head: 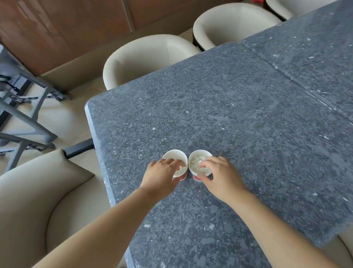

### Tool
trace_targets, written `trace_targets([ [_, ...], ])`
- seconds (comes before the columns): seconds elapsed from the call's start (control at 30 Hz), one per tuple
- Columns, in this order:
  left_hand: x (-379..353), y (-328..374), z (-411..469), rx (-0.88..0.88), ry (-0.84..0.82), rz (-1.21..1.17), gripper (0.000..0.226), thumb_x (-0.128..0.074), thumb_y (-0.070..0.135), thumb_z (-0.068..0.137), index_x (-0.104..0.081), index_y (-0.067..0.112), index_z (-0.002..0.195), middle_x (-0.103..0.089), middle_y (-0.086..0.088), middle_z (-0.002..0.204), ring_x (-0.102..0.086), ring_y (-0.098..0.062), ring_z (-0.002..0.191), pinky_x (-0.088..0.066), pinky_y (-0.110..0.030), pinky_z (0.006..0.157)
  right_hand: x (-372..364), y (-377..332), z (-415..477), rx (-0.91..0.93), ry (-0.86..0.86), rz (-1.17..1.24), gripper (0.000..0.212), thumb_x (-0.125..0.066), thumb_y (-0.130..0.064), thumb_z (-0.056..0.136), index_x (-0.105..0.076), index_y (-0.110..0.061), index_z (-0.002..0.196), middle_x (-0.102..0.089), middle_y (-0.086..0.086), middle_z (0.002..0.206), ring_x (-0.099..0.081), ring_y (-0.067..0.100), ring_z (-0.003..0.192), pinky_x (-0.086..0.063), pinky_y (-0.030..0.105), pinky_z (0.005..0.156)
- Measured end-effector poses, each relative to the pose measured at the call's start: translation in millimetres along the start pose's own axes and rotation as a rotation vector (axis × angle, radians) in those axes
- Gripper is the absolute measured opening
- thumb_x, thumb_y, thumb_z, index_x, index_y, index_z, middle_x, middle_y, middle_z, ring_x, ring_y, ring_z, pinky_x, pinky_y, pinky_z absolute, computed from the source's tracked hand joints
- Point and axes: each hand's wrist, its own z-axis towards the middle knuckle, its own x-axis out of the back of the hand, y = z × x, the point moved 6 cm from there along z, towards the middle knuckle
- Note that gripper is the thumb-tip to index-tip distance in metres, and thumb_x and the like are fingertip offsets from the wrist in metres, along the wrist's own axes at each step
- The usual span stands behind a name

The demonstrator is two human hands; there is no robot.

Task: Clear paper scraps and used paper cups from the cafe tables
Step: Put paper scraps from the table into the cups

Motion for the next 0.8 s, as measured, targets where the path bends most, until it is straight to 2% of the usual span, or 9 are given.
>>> trace_targets([
  [0.1,-6,-4,-1,0.015,-0.039,0.081,0.038,-0.056,0.028,0.086,-0.045,0.035,0.122,-0.058,0.012,0.122,-0.050,-0.016,0.117,-0.030,-0.040,0.105,-6,-1,-3,0.019,-0.032,-0.044,0.031,-0.073,-0.028,0.074,-0.066,-0.018,0.103,-0.065,-0.004,0.109,-0.054,0.023,0.102,-0.041,0.034,0.083],
  [0.2,-10,-7,-1,0.023,-0.088,0.118,0.037,-0.056,0.026,0.087,-0.048,0.033,0.122,-0.058,0.010,0.123,-0.048,-0.017,0.119,-0.029,-0.041,0.107,-16,-2,-3,0.022,-0.113,-0.075,0.030,-0.068,-0.023,0.079,-0.063,-0.019,0.107,-0.061,-0.006,0.117,-0.049,0.020,0.109,-0.040,0.034,0.091],
  [0.37,-7,-7,-1,0.028,-0.077,0.137,0.029,-0.053,0.026,0.089,-0.054,0.032,0.117,-0.062,0.010,0.116,-0.050,-0.017,0.114,-0.029,-0.038,0.102,-20,2,-5,-0.025,-0.153,-0.074,0.027,-0.057,-0.007,0.082,-0.063,-0.018,0.106,-0.062,-0.004,0.110,-0.051,0.021,0.106,-0.046,0.033,0.082],
  [0.63,14,-9,-10,0.047,-0.028,0.080,0.036,-0.048,0.021,0.089,-0.051,0.030,0.124,-0.060,0.006,0.125,-0.053,-0.017,0.113,-0.029,-0.035,0.103,-2,0,-9,-0.074,-0.049,0.032,0.026,-0.060,-0.012,0.083,-0.063,-0.017,0.108,-0.065,-0.002,0.108,-0.057,0.020,0.102,-0.046,0.030,0.074],
  [0.8,22,-5,-24,0.031,-0.011,0.047,0.036,-0.050,0.023,0.088,-0.052,0.028,0.124,-0.061,0.005,0.124,-0.053,-0.019,0.112,-0.033,-0.035,0.099,5,-7,-21,-0.079,-0.026,0.085,0.027,-0.064,-0.014,0.081,-0.063,-0.020,0.107,-0.065,-0.003,0.109,-0.057,0.019,0.102,-0.046,0.030,0.079],
])
